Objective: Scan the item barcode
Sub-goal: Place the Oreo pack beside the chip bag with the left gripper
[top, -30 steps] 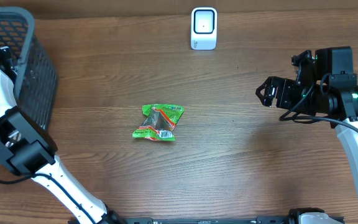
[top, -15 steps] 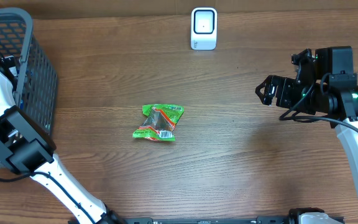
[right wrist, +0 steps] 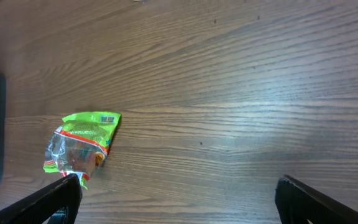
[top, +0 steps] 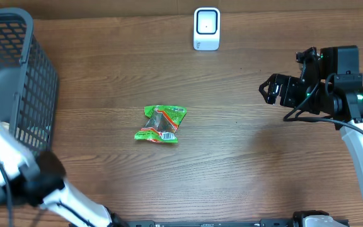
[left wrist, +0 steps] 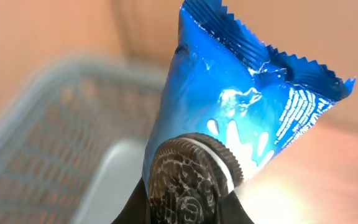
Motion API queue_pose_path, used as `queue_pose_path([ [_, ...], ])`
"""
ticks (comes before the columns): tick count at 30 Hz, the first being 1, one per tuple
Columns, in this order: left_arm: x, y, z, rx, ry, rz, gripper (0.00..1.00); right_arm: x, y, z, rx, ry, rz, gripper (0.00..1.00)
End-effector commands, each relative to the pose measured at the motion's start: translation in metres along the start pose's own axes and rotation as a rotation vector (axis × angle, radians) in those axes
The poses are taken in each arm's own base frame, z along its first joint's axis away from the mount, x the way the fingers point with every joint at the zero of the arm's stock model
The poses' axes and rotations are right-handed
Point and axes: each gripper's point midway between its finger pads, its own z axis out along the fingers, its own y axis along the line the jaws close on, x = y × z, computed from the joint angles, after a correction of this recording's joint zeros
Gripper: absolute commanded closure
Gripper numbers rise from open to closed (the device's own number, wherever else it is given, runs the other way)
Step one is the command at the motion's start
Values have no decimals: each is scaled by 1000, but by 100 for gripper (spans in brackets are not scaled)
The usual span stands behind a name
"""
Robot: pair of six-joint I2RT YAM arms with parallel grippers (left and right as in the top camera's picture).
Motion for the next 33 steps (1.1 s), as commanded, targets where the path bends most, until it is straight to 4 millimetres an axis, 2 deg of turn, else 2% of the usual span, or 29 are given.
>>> queue_pose_path([
  [1, -24, -89, -99, 279, -139, 39, 96, -7, 1, -2, -8, -24, 1, 0],
  [3, -10, -121, -120, 341, -101, 67, 96, -8, 2, -2, -9, -29, 0, 0],
  [4, 5, -141, -126, 382, -47, 83, 96, -9, 2, -2, -10, -34, -2, 0],
  [5, 25, -162, -128, 426, 37, 94, 96, -10, 2, -3, -11, -38, -4, 0],
  [8, 67, -188, -116, 437, 228, 102, 96, -12, 3, -3, -12, -44, -6, 0],
  [9, 87, -195, -106, 414, 321, 111, 96, -12, 3, -3, -13, -46, -6, 0],
  [12, 122, -211, -81, 402, 473, 149, 96, -14, 3, -3, -14, -52, -9, 0],
  [15, 164, -234, -42, 420, 635, 185, 96, -15, 4, -3, -16, -58, -16, 0],
  [16, 190, -242, -20, 414, 725, 190, 96, -16, 2, -3, -8, -61, -16, 0],
  [20, 258, -238, 26, 273, 920, 181, 96, -16, 2, -3, -5, -64, -16, 0],
  [21, 269, -239, 32, 261, 948, 178, 96, -17, 2, -3, -6, -65, -17, 0],
  [24, 332, -247, 54, 267, 1065, 151, 96, -18, 2, -3, -3, -71, -18, 0],
  [27, 365, -259, 58, 334, 1118, 90, 96, -19, 0, -3, 4, -73, -18, 0],
  [28, 372, -262, 57, 356, 1131, 78, 87, -19, 0, -3, 4, -73, -18, 0],
  [30, 371, -264, 59, 362, 1120, 80, 33, -21, 0, -3, 9, -84, -21, 0],
  [31, 366, -265, 60, 370, 1103, 87, 10, -22, 0, -3, 7, -88, -22, 0],
  [32, 358, -267, 60, 384, 1080, 100, 0, -23, 0, -3, 6, -92, -23, 0],
  [33, 348, -268, 60, 391, 1058, 105, 0, -23, 1, -3, 5, -93, -24, 0],
])
